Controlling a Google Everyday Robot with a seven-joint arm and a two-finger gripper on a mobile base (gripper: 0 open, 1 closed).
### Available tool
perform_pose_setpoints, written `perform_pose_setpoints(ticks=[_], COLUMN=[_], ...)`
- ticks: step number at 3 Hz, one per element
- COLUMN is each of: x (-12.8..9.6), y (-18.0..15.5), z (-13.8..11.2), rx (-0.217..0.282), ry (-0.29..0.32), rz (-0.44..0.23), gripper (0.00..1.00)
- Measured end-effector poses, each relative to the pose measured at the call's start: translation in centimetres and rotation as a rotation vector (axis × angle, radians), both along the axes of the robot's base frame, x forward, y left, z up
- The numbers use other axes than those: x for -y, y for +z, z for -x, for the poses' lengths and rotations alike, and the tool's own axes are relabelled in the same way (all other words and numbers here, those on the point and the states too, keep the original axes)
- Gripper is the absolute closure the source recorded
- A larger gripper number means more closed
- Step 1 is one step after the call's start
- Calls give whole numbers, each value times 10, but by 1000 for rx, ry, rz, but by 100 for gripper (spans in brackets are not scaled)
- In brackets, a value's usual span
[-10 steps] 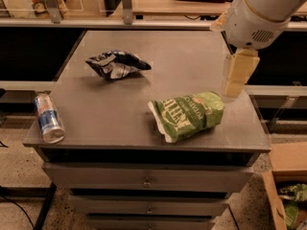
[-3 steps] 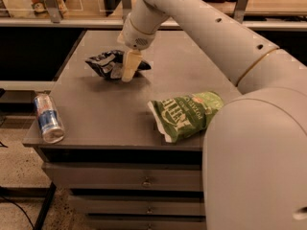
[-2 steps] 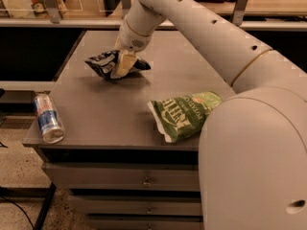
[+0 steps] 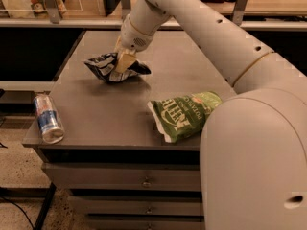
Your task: Move blue chip bag near green jalapeno chip bag
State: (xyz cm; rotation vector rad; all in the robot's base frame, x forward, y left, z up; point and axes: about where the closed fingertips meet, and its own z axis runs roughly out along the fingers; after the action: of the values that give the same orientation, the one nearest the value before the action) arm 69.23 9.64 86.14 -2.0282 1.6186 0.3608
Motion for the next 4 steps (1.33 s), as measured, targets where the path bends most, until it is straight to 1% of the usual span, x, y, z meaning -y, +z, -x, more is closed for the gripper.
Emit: perform_pose_setpoints(ticks=[1,2,3,4], x=[23,57,96,133], y=[11,24,33,41], z=[8,16,19,24], rx=[-29,-33,-23,-15], ry=[-10,-45,-103,-144], rz=[-5,22,62,91], gripper=[68,67,66,48])
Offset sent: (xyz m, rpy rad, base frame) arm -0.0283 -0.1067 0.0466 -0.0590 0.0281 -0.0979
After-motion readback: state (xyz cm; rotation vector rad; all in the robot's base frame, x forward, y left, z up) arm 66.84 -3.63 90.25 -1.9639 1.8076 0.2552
